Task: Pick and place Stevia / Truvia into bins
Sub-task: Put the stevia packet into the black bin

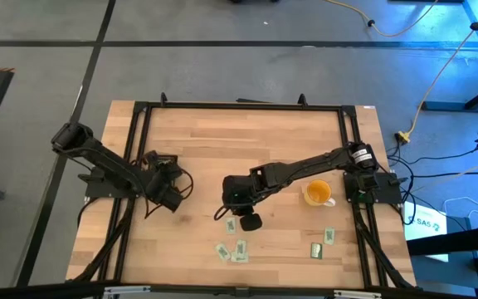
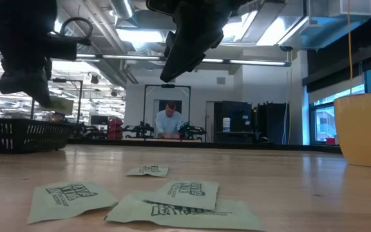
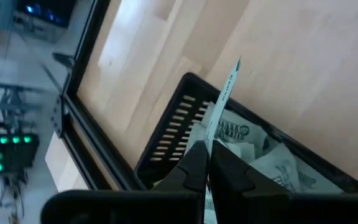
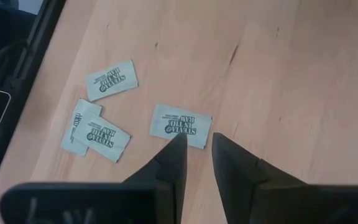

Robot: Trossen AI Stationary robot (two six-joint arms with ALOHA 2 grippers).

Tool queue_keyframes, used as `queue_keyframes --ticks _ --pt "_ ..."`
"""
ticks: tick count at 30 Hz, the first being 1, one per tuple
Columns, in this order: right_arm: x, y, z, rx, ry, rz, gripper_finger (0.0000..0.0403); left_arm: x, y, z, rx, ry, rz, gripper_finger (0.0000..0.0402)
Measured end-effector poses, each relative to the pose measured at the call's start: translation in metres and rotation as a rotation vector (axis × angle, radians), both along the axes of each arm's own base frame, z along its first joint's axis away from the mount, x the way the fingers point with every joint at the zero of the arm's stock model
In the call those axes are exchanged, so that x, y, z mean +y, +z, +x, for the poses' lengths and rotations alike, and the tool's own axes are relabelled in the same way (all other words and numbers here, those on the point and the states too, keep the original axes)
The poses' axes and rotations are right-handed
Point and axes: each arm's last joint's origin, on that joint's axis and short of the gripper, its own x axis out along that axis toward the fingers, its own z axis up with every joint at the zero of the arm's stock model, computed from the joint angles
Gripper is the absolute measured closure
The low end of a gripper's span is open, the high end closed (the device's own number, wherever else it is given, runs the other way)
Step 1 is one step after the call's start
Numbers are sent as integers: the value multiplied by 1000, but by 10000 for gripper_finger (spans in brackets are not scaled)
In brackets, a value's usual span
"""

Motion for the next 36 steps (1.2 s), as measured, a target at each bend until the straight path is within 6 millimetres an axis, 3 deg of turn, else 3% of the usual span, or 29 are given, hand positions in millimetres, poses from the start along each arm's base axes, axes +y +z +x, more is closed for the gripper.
queue_keyframes --ticks 7,15,25,36 --pt "0 0 0 1 -2 1 323 15 0 3 -29 140 -10 398" --pt "0 0 0 0 0 1 323 26 -6 3 67 271 -37 398" --pt "0 0 0 0 0 1 323 25 -29 12 221 273 7 396" --pt "0 0 0 -4 0 2 323 21 -32 13 256 272 -27 353"
